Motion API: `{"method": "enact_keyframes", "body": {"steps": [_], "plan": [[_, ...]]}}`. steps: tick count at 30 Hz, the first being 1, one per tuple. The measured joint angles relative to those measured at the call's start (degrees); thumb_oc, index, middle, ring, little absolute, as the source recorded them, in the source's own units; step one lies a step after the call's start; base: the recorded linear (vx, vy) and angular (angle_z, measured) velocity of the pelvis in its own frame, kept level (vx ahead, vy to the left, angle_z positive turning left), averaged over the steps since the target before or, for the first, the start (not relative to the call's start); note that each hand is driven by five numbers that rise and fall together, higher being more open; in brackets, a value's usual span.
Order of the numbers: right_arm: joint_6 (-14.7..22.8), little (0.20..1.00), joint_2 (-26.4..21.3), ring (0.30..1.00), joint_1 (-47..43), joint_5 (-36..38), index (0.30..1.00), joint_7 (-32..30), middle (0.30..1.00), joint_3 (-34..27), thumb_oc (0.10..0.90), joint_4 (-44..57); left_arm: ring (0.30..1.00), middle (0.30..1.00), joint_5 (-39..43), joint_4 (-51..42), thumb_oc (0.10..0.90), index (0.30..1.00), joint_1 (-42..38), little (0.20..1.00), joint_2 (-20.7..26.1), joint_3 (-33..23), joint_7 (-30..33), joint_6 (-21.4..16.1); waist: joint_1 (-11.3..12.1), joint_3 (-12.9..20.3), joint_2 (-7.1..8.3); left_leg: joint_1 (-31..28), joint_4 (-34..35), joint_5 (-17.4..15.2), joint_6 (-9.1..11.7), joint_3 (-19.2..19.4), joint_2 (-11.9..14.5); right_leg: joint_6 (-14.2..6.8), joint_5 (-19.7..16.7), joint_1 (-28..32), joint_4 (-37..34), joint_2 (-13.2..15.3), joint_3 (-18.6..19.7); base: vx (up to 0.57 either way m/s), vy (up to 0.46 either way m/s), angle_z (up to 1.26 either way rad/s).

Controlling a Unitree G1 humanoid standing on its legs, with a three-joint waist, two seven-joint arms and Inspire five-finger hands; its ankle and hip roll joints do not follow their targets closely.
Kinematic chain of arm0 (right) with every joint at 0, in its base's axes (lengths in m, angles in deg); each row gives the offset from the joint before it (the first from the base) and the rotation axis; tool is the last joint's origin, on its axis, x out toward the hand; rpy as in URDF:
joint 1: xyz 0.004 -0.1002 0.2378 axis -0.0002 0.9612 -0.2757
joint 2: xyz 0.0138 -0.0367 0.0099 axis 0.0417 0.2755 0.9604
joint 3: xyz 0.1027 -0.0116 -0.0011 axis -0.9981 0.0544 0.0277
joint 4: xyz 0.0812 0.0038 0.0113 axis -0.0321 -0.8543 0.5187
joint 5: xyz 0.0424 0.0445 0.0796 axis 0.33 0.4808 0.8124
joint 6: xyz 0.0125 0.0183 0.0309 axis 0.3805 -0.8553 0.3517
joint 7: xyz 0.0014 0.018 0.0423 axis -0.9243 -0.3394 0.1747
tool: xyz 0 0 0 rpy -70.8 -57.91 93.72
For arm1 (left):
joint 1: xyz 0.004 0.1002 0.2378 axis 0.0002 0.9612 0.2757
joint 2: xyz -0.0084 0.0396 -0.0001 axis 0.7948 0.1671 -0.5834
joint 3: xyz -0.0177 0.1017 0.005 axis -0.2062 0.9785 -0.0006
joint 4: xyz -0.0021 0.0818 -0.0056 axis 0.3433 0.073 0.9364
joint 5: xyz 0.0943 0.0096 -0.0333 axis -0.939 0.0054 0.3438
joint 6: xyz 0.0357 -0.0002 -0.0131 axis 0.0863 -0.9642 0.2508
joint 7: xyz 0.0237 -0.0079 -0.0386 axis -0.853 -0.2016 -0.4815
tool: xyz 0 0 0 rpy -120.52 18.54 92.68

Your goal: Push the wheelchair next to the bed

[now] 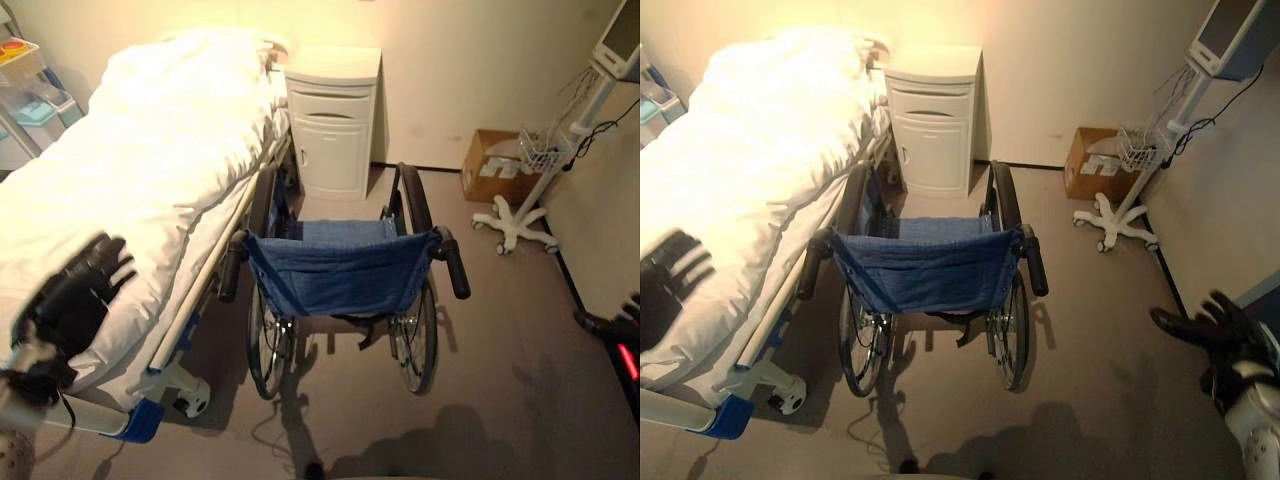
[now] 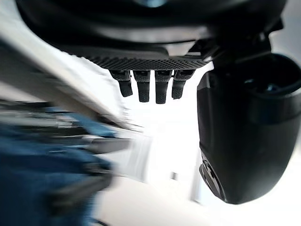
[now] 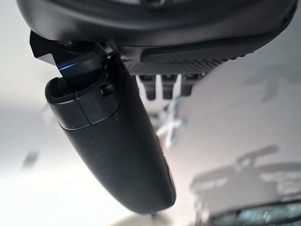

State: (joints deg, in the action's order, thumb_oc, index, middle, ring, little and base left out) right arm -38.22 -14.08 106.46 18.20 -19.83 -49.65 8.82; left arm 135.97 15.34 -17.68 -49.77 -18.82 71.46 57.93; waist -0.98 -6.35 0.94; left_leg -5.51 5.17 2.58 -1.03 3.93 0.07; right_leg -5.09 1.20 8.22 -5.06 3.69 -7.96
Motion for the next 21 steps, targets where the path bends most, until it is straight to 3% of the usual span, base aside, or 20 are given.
{"method": "enact_keyframes", "body": {"steps": [2,3,7,9,13,16,21], "plan": [[3.8,0.900,4.3,0.900,0.3,2.6,0.900,-1.2,0.900,0.3,0.800,-9.8,0.900,0.900,-0.2,8.5,0.800,0.900,0.3,0.900,-2.5,3.3,-0.1,0.5,-0.3,0.0,0.03,0.0,0.0,0.0,0.0,0.4,0.0,-0.1,0.0,-0.2,0.0,-0.1,0.1,-0.03,0.008,-0.09],[8.0,0.900,5.6,0.900,-1.1,4.3,0.900,-1.0,0.900,1.5,0.800,-20.5,0.900,0.900,-0.6,14.9,0.800,0.900,-0.5,0.900,-3.0,6.2,-0.5,0.2,-0.5,0.2,0.22,0.1,0.0,0.0,0.0,0.9,0.2,-0.1,0.0,-0.3,0.0,0.0,0.2,-0.03,-0.011,-0.13],[9.8,0.900,8.1,0.900,-2.0,8.8,0.900,-1.1,0.900,4.8,0.800,-38.5,0.900,0.900,-5.9,26.6,0.800,0.900,-0.4,0.900,-4.6,15.2,-0.1,0.9,-1.0,0.2,-0.16,-0.1,0.1,-0.1,0.2,1.5,0.3,-0.2,-0.1,-0.6,-0.1,-0.1,1.0,-0.03,-0.010,-0.13],[12.4,0.900,8.1,0.900,-3.1,8.9,0.900,-0.1,0.900,8.1,0.800,-45.2,0.900,0.900,-10.1,36.0,0.800,0.900,-3.5,0.900,-5.1,20.3,-0.5,-2.0,-1.2,0.4,-0.59,-0.2,0.4,-0.2,0.3,1.5,0.4,-0.4,-0.1,-0.5,-0.3,-0.1,1.0,-0.02,-0.002,-0.08],[12.9,0.900,9.6,0.900,-5.3,10.5,0.900,2.9,0.900,12.3,0.800,-51.4,0.900,0.900,-19.7,46.1,0.800,0.900,-7.3,0.900,-9.3,25.3,0.0,-3.6,-1.2,0.9,-1.24,-0.2,0.4,-0.2,0.3,2.3,0.6,-0.4,-0.1,-0.7,-0.3,-0.2,1.2,0.00,0.013,-0.08],[15.3,0.900,11.9,0.900,-9.2,9.4,0.900,4.7,0.900,17.3,0.800,-60.6,0.900,0.900,-21.0,57.3,0.800,0.900,-10.1,0.900,-15.0,28.9,1.1,-7.1,-1.1,1.9,-1.40,-0.2,0.4,-0.2,0.3,2.5,0.6,-0.5,-0.2,-0.8,-0.3,-0.2,1.3,0.02,0.030,0.01],[15.8,0.900,17.4,0.900,-12.1,1.1,0.900,4.9,0.900,25.4,0.800,-64.4,0.900,0.900,-21.6,65.0,0.800,0.900,-11.3,0.900,-21.6,34.2,2.6,-7.6,-0.9,2.4,-1.64,-0.6,0.0,0.0,0.0,2.4,0.6,0.0,-0.4,-0.7,-0.3,-0.2,1.1,0.00,0.009,0.02]]}}
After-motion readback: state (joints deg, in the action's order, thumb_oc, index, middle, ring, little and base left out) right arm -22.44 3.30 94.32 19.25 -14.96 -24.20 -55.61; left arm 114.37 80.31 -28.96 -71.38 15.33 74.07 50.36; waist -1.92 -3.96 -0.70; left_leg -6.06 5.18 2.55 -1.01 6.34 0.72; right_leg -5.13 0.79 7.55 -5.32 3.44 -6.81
